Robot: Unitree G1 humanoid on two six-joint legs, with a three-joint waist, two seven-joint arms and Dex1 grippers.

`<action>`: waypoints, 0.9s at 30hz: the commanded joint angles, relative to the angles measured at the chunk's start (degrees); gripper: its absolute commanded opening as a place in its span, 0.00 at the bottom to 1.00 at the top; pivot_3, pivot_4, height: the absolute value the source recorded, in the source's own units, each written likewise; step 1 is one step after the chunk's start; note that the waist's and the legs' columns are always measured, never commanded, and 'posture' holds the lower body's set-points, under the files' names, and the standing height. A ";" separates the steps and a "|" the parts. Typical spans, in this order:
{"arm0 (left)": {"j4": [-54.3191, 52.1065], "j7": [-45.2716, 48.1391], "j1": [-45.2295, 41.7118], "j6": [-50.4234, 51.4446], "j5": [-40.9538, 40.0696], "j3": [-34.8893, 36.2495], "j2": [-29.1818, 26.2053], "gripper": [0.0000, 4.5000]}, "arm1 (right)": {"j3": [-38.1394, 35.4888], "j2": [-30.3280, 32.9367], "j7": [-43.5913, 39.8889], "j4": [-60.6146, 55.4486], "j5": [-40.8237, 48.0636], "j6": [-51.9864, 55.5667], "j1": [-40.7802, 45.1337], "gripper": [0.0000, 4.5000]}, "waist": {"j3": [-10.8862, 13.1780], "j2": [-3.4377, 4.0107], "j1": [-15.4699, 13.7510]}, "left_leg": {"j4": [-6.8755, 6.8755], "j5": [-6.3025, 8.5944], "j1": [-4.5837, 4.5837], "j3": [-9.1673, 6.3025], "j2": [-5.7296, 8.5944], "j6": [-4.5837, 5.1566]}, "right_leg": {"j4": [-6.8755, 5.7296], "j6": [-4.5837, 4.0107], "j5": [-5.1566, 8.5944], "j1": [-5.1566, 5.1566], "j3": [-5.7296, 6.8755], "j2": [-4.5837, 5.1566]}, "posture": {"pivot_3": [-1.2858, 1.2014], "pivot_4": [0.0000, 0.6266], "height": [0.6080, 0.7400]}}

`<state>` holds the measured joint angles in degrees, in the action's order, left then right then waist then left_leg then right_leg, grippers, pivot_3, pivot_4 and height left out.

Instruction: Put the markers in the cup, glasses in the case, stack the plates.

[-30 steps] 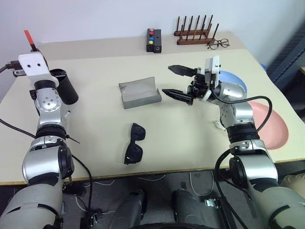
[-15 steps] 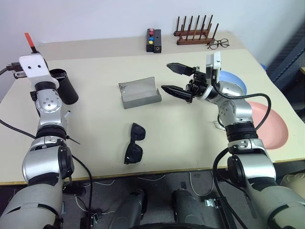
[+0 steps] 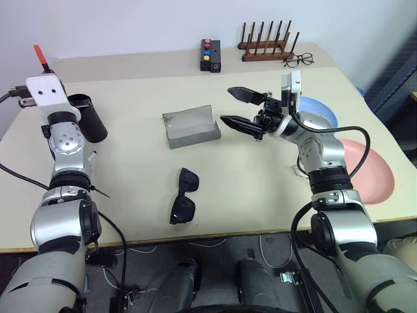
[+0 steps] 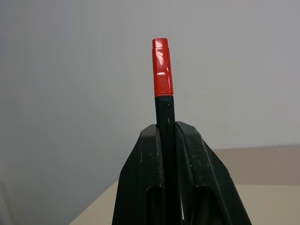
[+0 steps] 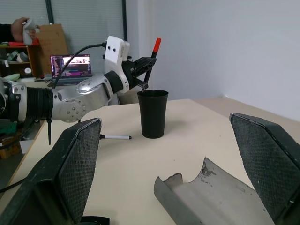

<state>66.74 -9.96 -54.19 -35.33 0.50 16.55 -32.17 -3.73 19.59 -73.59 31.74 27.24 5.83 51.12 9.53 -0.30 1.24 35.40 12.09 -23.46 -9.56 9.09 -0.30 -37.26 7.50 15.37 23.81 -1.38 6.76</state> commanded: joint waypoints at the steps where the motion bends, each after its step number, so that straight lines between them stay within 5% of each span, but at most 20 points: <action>1: -0.46 0.69 -1.49 -1.57 -0.42 0.04 -0.92 0.00 | -1.16 -0.01 -0.24 -1.48 0.70 -0.71 1.09 1.00 | 0.00 0.00 0.00 | 0.00 0.00 0.00 0.00 0.00 0.00 | 0.00 0.00 0.00 0.00 0.00 0.00 | 0.52 0.24 1.00; 7: 0.43 2.47 -1.07 -2.21 -1.06 0.44 -0.56 0.00 | -1.27 0.18 -0.22 -1.57 0.69 -0.80 1.19 1.00 | 0.00 0.00 0.02 | 0.00 0.00 0.00 0.00 0.00 0.00 | 0.00 0.00 0.00 0.00 0.00 0.00 | 0.52 0.24 1.00; 14: -0.35 4.53 -0.34 -3.41 -2.93 1.13 0.24 0.71 | -1.30 0.46 -0.05 -1.79 0.57 -0.81 1.11 1.00 | 0.00 0.00 0.01 | 0.01 0.00 0.00 0.00 0.00 0.00 | -0.01 0.00 0.00 0.00 0.00 0.00 | 0.52 0.24 1.00; 22: -4.83 8.89 0.18 -4.00 -8.10 3.54 1.29 0.71 | -1.20 0.24 0.18 -1.50 0.38 -1.13 1.20 1.00 | 0.00 0.00 0.13 | 0.02 0.00 -0.01 0.00 0.00 0.00 | -0.02 0.00 0.00 0.02 0.00 0.01 | 0.52 0.24 1.00; 27: -18.56 18.03 2.99 10.09 -20.42 7.76 3.30 0.71 | -0.60 0.60 0.48 -2.67 0.00 -0.40 0.38 1.00 | 0.00 0.00 0.22 | 0.11 0.00 -0.11 -0.01 0.00 0.01 | -0.04 0.00 0.00 0.06 0.00 0.02 | 0.52 0.24 1.00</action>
<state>54.75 5.29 -52.45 -30.58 -15.49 22.52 -28.35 -3.67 19.65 -73.17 31.70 27.16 5.65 51.05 9.53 -0.30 1.46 35.55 12.10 -23.58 -9.56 9.08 -0.28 -37.30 7.50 15.37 23.87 -1.37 6.77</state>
